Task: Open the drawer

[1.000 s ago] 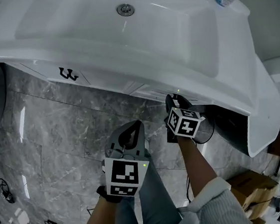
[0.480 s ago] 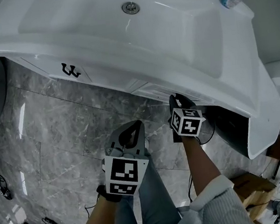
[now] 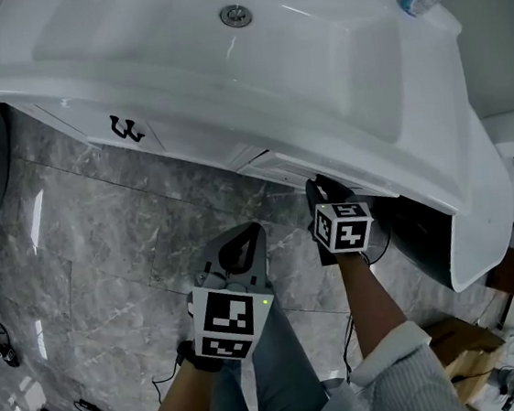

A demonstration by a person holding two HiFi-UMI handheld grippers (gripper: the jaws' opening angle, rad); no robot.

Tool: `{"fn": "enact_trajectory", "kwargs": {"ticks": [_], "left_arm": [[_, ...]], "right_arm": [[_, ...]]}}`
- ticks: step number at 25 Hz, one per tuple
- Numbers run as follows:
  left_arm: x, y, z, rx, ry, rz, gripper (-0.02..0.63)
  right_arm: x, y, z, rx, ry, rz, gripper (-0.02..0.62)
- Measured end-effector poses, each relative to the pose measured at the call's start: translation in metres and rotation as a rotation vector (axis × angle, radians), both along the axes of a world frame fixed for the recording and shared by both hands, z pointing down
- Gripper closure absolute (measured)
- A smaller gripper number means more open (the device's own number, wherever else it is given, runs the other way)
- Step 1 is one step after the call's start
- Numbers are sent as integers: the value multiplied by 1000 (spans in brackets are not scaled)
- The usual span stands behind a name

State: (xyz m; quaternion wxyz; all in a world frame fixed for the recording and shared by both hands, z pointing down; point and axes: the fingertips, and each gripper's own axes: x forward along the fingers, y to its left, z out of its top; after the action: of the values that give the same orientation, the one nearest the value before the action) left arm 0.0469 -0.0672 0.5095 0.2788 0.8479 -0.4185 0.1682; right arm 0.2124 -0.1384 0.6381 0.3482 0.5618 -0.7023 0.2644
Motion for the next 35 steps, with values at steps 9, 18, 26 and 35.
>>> {"fn": "enact_trajectory", "kwargs": {"ticks": [9, 18, 26, 35], "left_arm": [[5, 0, -2, 6, 1, 7, 591], [10, 7, -2, 2, -2, 26, 591], [15, 8, -3, 4, -4, 33, 591], [18, 8, -5, 5, -9, 33, 591]], "right_arm": [[-8, 20, 1, 7, 27, -67, 492], [-12, 30, -2, 15, 135, -222, 520], [-16, 44, -2, 20, 156, -350, 540], [-20, 61, -2, 8, 145, -393, 549]]}}
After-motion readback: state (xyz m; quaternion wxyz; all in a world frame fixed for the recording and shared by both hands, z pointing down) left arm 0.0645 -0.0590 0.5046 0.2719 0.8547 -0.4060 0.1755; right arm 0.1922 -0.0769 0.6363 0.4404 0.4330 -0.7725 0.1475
